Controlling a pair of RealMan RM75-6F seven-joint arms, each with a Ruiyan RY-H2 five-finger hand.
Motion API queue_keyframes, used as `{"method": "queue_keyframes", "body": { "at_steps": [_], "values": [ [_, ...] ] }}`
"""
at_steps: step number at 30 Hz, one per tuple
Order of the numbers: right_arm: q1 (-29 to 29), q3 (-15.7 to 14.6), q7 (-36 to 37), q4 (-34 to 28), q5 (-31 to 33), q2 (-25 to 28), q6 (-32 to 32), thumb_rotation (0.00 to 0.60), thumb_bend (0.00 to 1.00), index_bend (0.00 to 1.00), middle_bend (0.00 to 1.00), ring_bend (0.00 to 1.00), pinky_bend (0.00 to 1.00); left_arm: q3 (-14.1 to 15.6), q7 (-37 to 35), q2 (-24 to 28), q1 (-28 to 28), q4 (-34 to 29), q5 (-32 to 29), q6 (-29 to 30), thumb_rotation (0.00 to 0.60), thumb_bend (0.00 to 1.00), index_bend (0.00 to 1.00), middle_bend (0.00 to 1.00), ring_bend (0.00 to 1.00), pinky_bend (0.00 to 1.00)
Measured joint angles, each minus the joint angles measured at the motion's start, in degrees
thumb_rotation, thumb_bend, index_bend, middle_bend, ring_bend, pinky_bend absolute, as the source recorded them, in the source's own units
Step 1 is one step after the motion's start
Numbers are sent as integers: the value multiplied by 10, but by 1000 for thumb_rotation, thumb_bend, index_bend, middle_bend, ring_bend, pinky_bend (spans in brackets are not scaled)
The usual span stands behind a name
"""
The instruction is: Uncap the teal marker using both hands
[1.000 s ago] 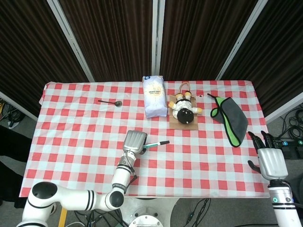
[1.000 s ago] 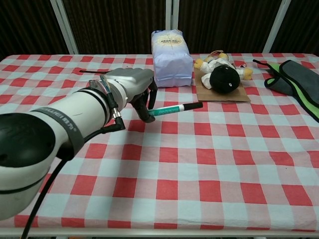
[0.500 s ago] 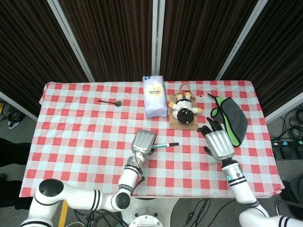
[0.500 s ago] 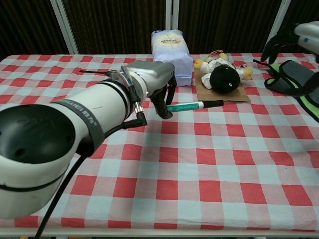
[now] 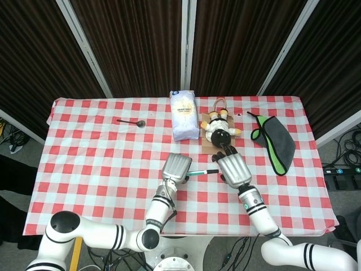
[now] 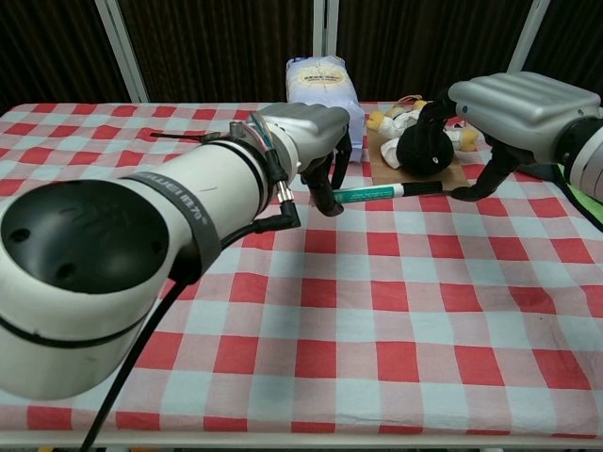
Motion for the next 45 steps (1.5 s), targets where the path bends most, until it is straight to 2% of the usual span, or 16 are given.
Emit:
{"method": "queue_keyframes", "body": {
  "at_steps": [10, 19, 45],
  "values": [
    [31, -6, -2, 33, 8, -43, -4, 600, 93, 471, 435, 165, 243, 5, -5, 2, -3, 4, -3, 5, 600, 380, 615, 616, 513, 633],
    [38, -12, 15, 54, 3, -57, 9, 600, 92, 527, 477, 210, 263, 7, -5, 7, -5, -3, -8, 11, 600, 381, 615, 616, 513, 633],
    [48, -22, 35, 82, 9, -77, 20, 600, 89, 531, 478, 211, 261, 10, -12, 14, -5, -27, -16, 28, 600, 382, 615, 617, 513, 633]
  ]
}}
